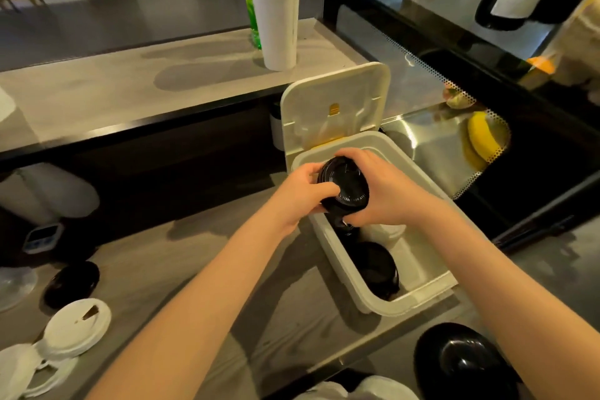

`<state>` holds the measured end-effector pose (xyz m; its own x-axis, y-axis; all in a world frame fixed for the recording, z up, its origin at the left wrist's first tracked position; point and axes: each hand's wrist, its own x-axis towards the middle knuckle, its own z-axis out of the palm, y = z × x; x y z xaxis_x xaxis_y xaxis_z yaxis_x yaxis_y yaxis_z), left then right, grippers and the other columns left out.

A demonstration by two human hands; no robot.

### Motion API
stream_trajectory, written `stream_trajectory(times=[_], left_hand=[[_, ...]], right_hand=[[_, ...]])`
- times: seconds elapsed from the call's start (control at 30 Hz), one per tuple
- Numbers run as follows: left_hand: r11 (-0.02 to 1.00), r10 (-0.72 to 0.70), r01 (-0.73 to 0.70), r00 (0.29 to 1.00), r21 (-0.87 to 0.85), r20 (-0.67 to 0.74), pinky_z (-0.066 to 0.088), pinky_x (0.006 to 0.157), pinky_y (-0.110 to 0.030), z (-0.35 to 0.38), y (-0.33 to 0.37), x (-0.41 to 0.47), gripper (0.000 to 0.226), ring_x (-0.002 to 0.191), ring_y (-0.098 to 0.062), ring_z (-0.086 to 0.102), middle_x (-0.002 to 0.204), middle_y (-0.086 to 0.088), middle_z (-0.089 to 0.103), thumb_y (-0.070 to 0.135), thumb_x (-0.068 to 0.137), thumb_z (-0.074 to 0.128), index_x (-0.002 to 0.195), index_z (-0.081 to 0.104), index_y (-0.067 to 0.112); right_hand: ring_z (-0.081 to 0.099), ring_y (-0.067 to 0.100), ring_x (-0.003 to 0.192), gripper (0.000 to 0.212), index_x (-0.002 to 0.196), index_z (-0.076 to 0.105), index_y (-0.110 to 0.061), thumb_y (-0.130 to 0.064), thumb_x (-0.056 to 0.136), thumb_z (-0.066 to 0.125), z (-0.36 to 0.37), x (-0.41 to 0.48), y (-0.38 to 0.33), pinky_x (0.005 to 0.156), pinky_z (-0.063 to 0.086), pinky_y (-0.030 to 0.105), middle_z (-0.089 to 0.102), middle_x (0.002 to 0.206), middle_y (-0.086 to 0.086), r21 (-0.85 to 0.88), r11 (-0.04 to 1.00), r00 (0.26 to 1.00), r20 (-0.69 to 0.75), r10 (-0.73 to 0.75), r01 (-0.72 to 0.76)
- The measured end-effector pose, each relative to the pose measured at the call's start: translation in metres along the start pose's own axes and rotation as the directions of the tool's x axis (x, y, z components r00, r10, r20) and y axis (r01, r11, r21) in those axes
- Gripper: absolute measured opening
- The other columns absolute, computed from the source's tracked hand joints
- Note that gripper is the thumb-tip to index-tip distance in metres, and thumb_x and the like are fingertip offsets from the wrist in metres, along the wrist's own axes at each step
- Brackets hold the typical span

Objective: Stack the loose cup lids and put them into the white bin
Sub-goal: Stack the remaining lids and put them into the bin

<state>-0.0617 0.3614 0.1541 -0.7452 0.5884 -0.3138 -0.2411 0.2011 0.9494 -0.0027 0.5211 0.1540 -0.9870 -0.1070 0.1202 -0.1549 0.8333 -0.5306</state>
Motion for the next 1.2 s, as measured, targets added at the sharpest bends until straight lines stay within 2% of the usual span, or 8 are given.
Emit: stream_trajectory(times=[0.1,0.2,0.33,0.53,0.63,0.9,1.07,1.2], left_hand=[[0.996,0.042,-0.032,0.991,0.087,-0.126,0.053,0.091,-0.034,0.007,-0.003,0.012,0.045,0.106,-0.017,0.061,0.117,-0.004,0.061,0.017,0.09,0.056,0.133,0.045,0.015],[0.886,0.191,-0.047,0.944,0.462,-0.27,0.038,0.103,-0.03,-0.002,-0.02,0.018,0.049,0.125,-0.017,0.046,0.134,-0.001,0.049,0.021,0.092,0.055,0.139,0.04,0.017],[0.708,0.198,-0.036,0.969,0.705,-0.149,0.016,0.115,-0.028,-0.012,-0.051,0.023,0.065,0.145,-0.015,0.015,0.158,0.0,0.017,0.027,0.093,0.054,0.149,0.022,0.016],[0.598,0.14,-0.037,0.988,0.8,-0.058,0.008,0.12,-0.034,-0.028,-0.056,0.023,0.076,0.147,-0.016,0.002,0.159,0.006,0.003,0.042,0.091,0.054,0.151,0.012,0.022],[0.567,0.096,-0.025,0.995,0.823,-0.036,0.008,0.12,-0.036,-0.032,-0.051,0.021,0.08,0.146,-0.018,0.0,0.159,0.008,0.002,0.045,0.089,0.056,0.151,0.01,0.024],[0.555,0.114,-0.03,0.993,0.831,-0.04,0.013,0.12,-0.038,-0.027,-0.049,0.021,0.081,0.146,-0.015,0.005,0.159,0.007,0.003,0.043,0.088,0.058,0.15,0.011,0.022],[0.558,0.13,-0.043,0.991,0.829,-0.036,0.011,0.119,-0.033,-0.026,-0.049,0.019,0.079,0.146,-0.013,0.006,0.159,0.007,0.003,0.041,0.089,0.058,0.15,0.011,0.022],[0.556,0.131,-0.043,0.991,0.83,-0.036,0.01,0.117,-0.03,-0.025,-0.05,0.019,0.079,0.146,-0.013,0.005,0.159,0.008,0.002,0.041,0.09,0.056,0.151,0.01,0.022]], right_hand=[[0.047,0.013,0.115,0.092,0.135,0.038,-0.018,-0.017,0.056,0.085,-0.006,0.006,0.027,0.099,0.041,0.031,0.048,0.12,-0.007,0.118,0.993,0.999,-0.05,0.02,-0.014],[0.046,0.013,0.118,0.098,0.137,0.03,-0.029,-0.024,0.055,0.084,-0.006,0.012,0.057,0.1,0.042,0.029,0.045,0.124,-0.007,0.129,0.982,0.99,0.066,0.127,-0.135],[0.051,0.019,0.109,0.096,0.128,0.028,-0.039,-0.043,0.044,0.075,0.018,0.025,0.071,0.09,0.049,0.04,0.049,0.118,-0.005,0.002,0.997,0.967,0.241,0.081,-0.084],[0.051,0.023,0.102,0.094,0.135,0.028,-0.027,-0.045,0.056,0.076,0.039,0.049,0.066,0.094,0.038,0.035,0.051,0.111,0.002,-0.346,0.917,0.92,0.389,-0.052,0.199],[0.046,0.023,0.111,0.097,0.139,0.023,-0.028,-0.046,0.059,0.075,0.041,0.051,0.071,0.109,0.017,0.044,0.049,0.117,0.003,-0.4,0.887,0.885,0.465,-0.022,0.232],[0.046,0.026,0.115,0.102,0.145,0.019,-0.022,-0.052,0.062,0.071,0.055,0.051,0.078,0.113,-0.014,0.057,0.049,0.115,0.007,-0.462,0.813,0.844,0.533,-0.066,0.355],[0.011,0.03,0.144,0.107,0.15,0.007,-0.017,-0.074,0.072,0.052,0.061,0.05,0.078,0.107,-0.02,0.06,0.033,0.149,0.011,-0.603,0.666,0.813,0.582,-0.009,0.439],[-0.012,0.028,0.146,0.111,0.151,-0.007,-0.015,-0.083,0.075,0.035,0.061,0.047,0.078,0.107,-0.02,0.062,0.007,0.159,0.009,-0.68,0.573,0.809,0.586,0.047,0.458]])
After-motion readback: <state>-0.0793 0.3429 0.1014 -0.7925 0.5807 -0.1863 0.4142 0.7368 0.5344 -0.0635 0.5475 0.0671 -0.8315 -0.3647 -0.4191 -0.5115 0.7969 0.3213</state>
